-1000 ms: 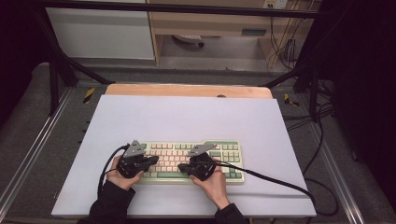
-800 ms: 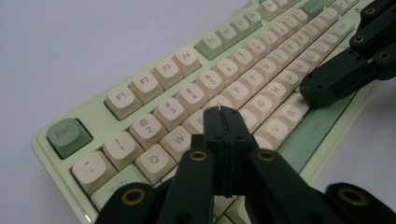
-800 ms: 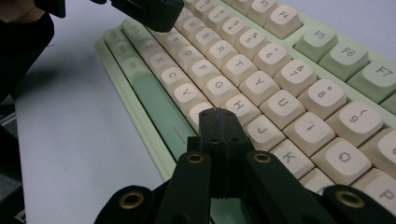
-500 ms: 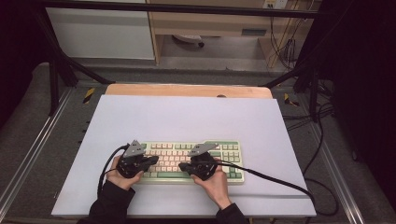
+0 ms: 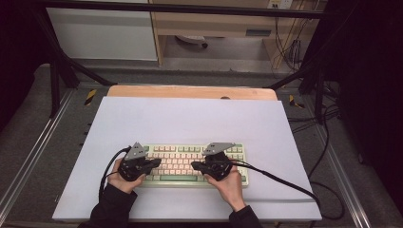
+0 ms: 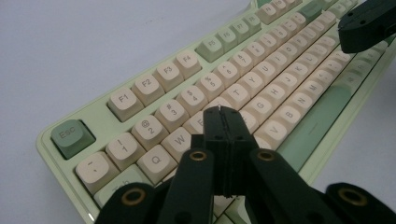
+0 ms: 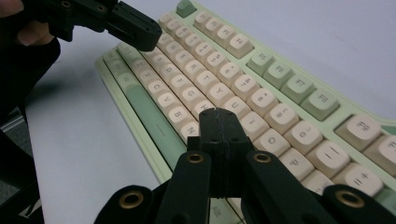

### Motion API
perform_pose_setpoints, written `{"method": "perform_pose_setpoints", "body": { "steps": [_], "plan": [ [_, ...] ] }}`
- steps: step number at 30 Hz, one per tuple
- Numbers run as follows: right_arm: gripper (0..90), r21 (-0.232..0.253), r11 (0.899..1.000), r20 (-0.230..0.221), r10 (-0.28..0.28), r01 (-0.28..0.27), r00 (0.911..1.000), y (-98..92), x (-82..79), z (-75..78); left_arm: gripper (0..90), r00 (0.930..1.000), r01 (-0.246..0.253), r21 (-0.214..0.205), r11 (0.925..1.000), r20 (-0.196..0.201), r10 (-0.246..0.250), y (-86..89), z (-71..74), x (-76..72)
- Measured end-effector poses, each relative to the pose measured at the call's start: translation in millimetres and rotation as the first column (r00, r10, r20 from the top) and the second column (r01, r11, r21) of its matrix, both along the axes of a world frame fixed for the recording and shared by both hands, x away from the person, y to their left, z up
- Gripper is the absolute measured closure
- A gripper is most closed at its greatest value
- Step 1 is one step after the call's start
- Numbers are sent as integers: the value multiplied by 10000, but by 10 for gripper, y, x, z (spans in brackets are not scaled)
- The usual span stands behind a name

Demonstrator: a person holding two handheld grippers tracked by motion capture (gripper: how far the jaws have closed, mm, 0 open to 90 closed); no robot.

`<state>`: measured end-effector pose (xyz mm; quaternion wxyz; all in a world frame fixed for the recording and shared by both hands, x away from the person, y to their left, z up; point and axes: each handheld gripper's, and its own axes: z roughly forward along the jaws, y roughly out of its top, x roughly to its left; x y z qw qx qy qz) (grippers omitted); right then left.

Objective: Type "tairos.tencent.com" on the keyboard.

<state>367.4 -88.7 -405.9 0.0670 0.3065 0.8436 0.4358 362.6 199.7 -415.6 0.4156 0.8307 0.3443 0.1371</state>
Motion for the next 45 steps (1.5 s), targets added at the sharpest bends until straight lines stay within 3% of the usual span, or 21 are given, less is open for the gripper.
{"method": "perform_pose_setpoints", "body": {
  "steps": [21, 35, 45],
  "plan": [
    [900, 131, 9986, -84, -508, 509, 9987, -401, -44, -72, 897, 9999, 92, 13, 10000, 74, -92, -75, 37, -6],
    [900, 162, 9982, -41, -581, 581, 9983, -494, -95, -77, 897, 9997, 193, 237, 9995, 155, -197, -287, 66, 63],
    [900, 127, 9986, -35, -519, 519, 9986, -498, -96, -92, 897, 9999, 131, 494, 9987, 53, -134, -433, 9, 169]
  ]
}}
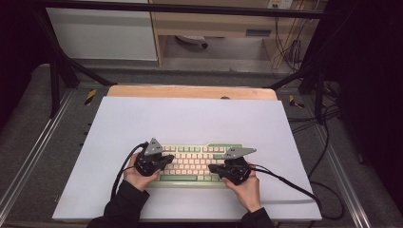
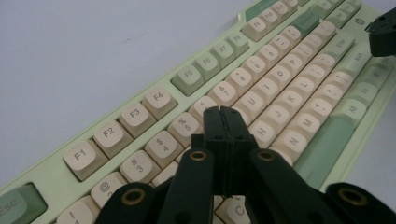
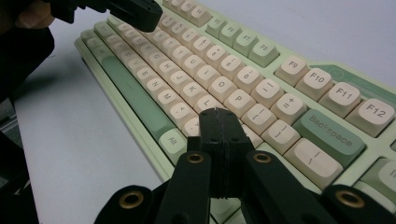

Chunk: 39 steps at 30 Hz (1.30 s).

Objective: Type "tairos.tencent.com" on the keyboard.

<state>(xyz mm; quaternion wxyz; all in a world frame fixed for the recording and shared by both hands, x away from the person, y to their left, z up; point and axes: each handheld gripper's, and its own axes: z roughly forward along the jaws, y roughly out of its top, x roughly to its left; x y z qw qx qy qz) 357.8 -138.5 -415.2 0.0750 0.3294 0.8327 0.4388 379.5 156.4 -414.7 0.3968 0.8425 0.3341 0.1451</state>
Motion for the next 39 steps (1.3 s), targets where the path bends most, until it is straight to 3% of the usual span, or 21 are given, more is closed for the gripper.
{"method": "perform_pose_setpoints", "body": {
  "steps": [25, 39],
  "plan": [
    [900, -37, 10000, -59, 18, -18, 10000, 10, -4, -17, 897, 9999, 104, 141, 9998, -127, -102, -108, -150, 57],
    [900, 30, 10000, 2, -31, 31, 10000, -10, -8, 11, 897, 9996, 295, -28, 9996, -42, -295, -55, -45, -39]
  ]
}}
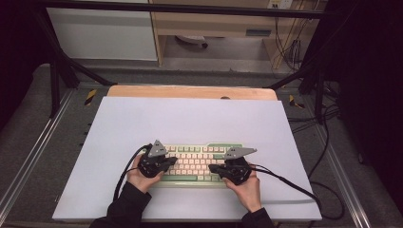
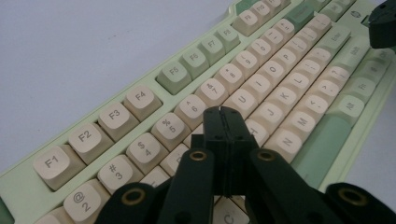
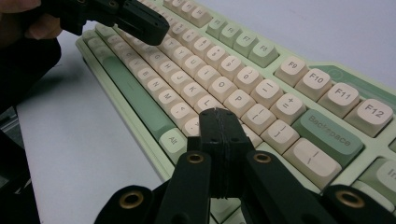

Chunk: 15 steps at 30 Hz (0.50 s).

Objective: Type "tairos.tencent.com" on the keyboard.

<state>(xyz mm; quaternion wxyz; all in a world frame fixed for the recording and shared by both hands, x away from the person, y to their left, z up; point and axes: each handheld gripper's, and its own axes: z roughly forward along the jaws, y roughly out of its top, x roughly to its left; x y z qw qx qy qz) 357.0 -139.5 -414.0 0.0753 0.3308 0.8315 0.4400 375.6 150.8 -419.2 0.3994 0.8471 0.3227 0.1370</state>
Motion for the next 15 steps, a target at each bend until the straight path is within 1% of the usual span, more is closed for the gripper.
{"method": "perform_pose_setpoints", "body": {
  "steps": [9, 15],
  "plan": [
    [900, 1, 10000, 36, 7, -7, 10000, -11, 4, 17, 897, 10000, -2, -134, 9999, 22, 2, 118, 59, -62],
    [900, -10, 10000, 3, -7, 7, 10000, -15, 7, 25, 897, 9998, -179, -221, 9996, 27, 180, 251, 68, -115]
  ]
}}
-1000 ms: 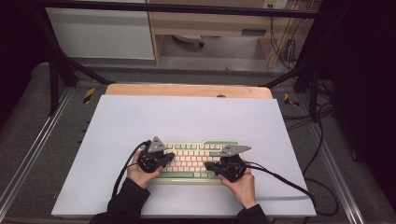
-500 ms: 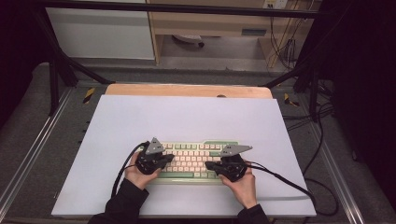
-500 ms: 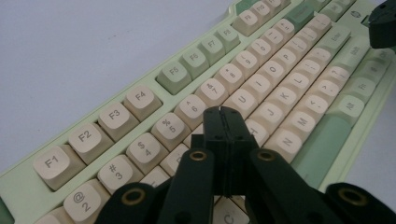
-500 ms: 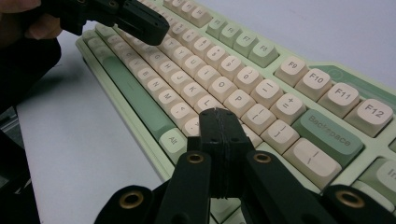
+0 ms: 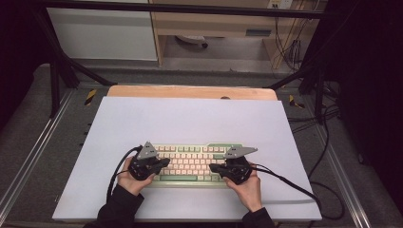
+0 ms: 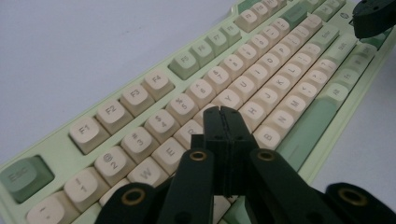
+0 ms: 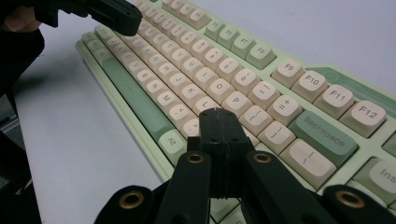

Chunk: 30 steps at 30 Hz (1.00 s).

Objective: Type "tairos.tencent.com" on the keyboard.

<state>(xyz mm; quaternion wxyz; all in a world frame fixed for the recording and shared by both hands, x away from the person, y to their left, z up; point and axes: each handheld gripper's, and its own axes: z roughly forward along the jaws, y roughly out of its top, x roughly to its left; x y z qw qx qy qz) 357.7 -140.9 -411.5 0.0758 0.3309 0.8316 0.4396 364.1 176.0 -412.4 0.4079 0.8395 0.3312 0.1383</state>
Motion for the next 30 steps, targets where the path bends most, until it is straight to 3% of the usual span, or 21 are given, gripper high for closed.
{"method": "perform_pose_setpoints", "body": {
  "steps": [20, 30],
  "plan": [
    [900, 118, 9998, -155, 137, -135, 9998, 107, 65, 12, 897, 9990, -431, -178, 9989, -116, 429, 359, -46, -99],
    [900, 93, 9994, -308, 326, -323, 9990, 215, 83, -99, 897, 9985, -524, -284, 9982, -176, 519, 440, -70, -124]
  ]
}}
